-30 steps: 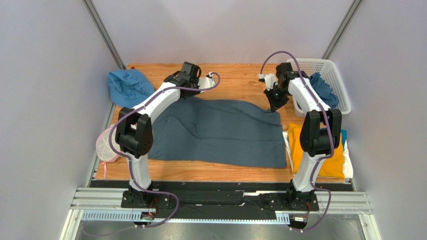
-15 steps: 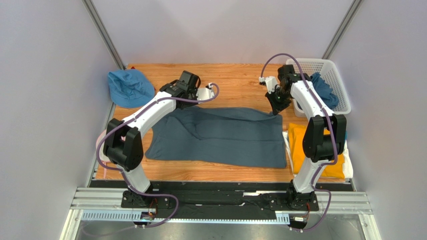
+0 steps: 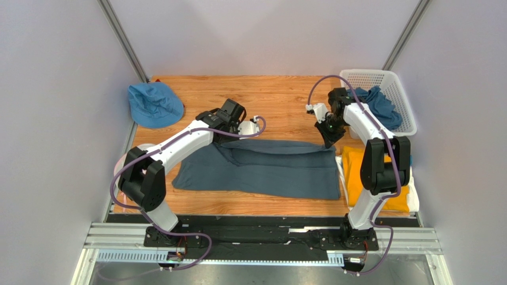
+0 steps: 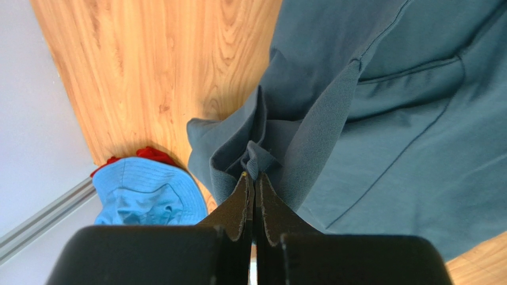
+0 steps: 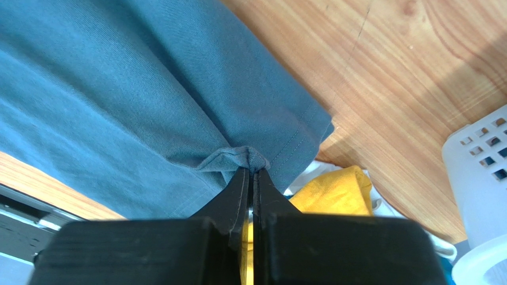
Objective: Fold and stack the t-shirts
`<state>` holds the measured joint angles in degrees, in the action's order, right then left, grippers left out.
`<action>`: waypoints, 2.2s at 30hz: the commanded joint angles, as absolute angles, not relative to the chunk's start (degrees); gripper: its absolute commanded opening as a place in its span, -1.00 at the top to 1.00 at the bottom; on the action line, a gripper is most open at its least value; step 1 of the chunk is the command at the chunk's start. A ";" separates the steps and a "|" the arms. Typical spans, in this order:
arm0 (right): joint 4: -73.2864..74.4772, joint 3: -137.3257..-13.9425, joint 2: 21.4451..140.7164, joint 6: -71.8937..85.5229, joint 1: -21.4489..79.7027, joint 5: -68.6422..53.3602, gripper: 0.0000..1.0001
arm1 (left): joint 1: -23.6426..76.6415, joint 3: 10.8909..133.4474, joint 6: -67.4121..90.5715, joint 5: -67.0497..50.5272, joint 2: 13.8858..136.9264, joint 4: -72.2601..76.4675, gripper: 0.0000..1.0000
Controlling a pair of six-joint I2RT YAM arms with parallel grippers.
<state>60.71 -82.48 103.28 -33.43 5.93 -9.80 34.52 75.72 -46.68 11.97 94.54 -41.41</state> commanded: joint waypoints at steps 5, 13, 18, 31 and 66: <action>60.03 -79.72 99.40 -36.91 6.15 -7.73 1.00 | 35.77 72.95 -44.47 14.15 90.44 -43.24 1.00; 60.29 -76.38 99.05 -37.09 6.24 -8.70 1.00 | 37.00 70.05 -43.95 15.29 88.42 -44.47 1.00; 59.85 -74.71 99.05 -37.09 6.33 -9.23 1.00 | 38.23 69.43 -42.63 15.73 88.77 -45.26 1.00; 59.85 -70.93 98.53 -37.35 7.56 -9.58 0.53 | 40.25 68.03 -39.82 15.91 91.14 -48.34 1.00; 56.43 -70.75 103.09 -35.33 11.25 -8.61 -0.01 | 42.36 64.78 -34.10 15.90 94.22 -49.92 1.00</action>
<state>59.64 -71.77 101.58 -36.07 10.87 -9.37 41.34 64.95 -36.25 15.51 94.08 -48.62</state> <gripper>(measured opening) 0.507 0.011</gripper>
